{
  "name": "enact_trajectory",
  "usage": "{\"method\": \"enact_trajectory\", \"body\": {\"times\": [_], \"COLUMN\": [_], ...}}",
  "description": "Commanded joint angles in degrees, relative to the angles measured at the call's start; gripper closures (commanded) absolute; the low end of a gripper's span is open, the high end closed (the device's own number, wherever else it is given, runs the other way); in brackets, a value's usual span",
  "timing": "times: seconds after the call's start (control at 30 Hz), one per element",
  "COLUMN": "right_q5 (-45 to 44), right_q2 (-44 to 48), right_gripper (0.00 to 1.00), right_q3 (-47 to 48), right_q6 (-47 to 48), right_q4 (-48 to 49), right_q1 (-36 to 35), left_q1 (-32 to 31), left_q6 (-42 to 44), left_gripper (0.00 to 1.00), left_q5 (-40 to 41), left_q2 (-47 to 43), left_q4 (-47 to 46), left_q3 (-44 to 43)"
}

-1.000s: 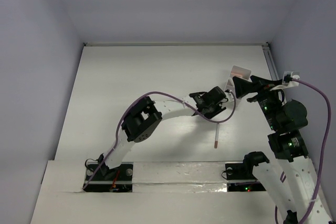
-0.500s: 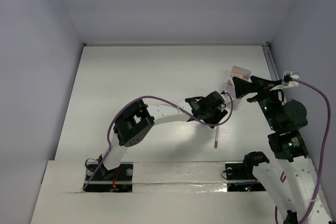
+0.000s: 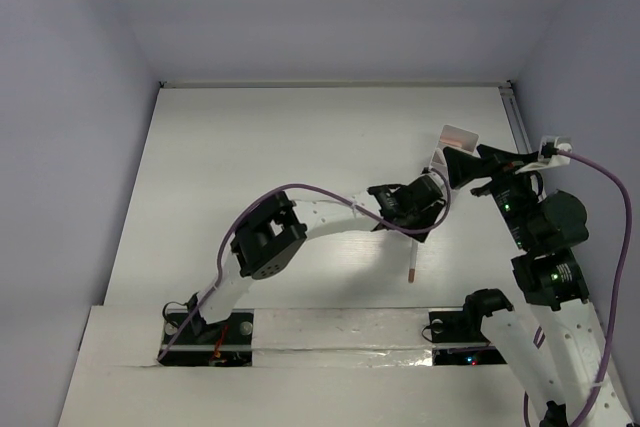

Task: Sort the stationery into containers
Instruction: Pick up the pen from the center of the board.

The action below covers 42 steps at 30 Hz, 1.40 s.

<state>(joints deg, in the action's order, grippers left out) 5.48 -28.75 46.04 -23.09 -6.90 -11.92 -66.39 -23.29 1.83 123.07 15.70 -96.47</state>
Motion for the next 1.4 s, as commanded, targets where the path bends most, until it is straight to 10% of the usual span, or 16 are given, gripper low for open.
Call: {"method": "enact_trajectory", "body": {"times": [0.0, 0.97, 1.37], "right_q5": [1.3, 2.0, 0.9], "right_q2": [0.4, 0.4, 0.5], "right_gripper": [0.0, 0.0, 0.0], "right_q3": [2.4, 1.6, 1.6], "right_q6": [0.9, 0.4, 0.3], "right_q4": [0.6, 1.4, 1.0], "right_q1": [0.4, 0.4, 0.4], "left_q1": [-0.5, -4.4, -5.0], "left_q6": [-2.3, -5.5, -4.9], "left_gripper": [0.51, 0.65, 0.94], "left_q5": [4.4, 13.3, 14.3], "left_q2": [1.4, 12.4, 12.3], "left_q4": [4.3, 15.3, 16.9], "left_q3": [-4.5, -10.9, -8.7]}}
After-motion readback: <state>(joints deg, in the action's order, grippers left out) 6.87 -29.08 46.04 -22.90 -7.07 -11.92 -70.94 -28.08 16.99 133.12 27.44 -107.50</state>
